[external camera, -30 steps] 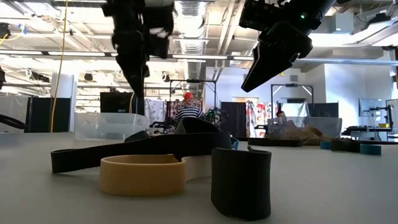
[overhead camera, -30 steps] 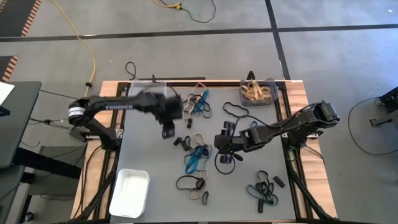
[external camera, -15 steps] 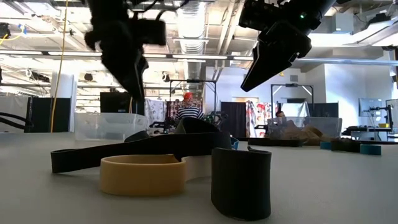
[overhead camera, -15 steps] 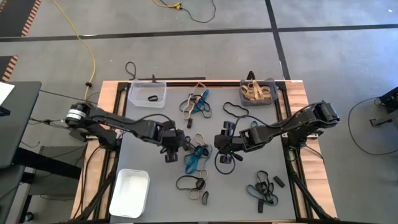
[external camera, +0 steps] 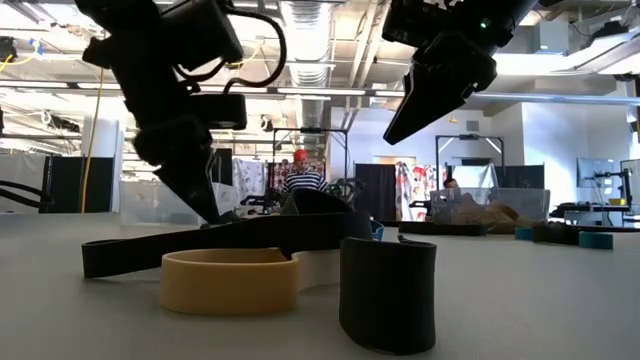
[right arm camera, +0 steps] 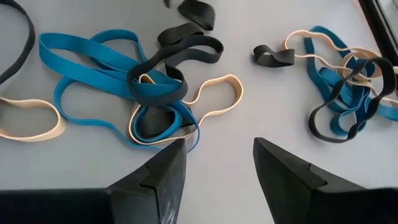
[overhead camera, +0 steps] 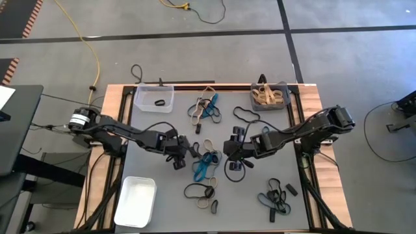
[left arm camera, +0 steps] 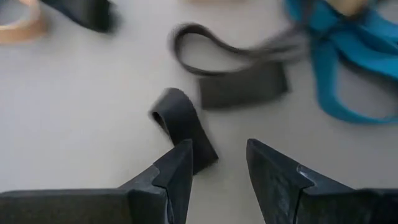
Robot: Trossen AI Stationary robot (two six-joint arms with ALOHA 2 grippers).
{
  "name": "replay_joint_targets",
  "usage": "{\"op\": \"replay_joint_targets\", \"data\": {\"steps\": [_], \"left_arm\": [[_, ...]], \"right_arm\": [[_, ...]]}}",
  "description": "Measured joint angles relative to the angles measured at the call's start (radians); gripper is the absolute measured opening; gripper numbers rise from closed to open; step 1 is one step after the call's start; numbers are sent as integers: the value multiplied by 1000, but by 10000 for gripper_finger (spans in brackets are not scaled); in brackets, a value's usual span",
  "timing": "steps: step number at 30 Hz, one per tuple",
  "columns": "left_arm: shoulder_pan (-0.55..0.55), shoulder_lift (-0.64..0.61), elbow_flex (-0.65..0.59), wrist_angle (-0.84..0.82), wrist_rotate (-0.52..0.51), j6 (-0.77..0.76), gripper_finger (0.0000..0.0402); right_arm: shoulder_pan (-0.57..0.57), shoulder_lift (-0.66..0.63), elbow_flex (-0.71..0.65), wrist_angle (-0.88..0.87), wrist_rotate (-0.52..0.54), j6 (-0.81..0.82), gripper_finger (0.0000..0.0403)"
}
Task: Sort rubber bands into baskets
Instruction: Put the black rubber band into the transparent bin
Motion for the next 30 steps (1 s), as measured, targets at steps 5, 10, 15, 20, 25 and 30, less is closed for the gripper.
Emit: {"op": "replay_joint_targets", "data": {"steps": [5, 10, 15, 20, 25, 30], "left_arm": [[8, 0, -3, 15, -27, 0, 141], [20, 0, -3, 20, -76, 1, 141], [39, 2, -3, 20, -104, 9, 141], [51, 44, 0, 36, -77, 27, 141], [52, 75, 0, 39, -103, 43, 141], [69, 83, 0, 37, -112, 86, 110]], "right_arm": [[0, 0, 0, 11, 0, -8, 217], [0, 0, 0, 19, -1, -10, 217], [0, 0, 0, 19, -5, -10, 217], [0, 0, 0, 19, -6, -10, 217], [1, 0, 0, 20, -6, -11, 217], [1, 0, -1, 22, -5, -14, 217]]}}
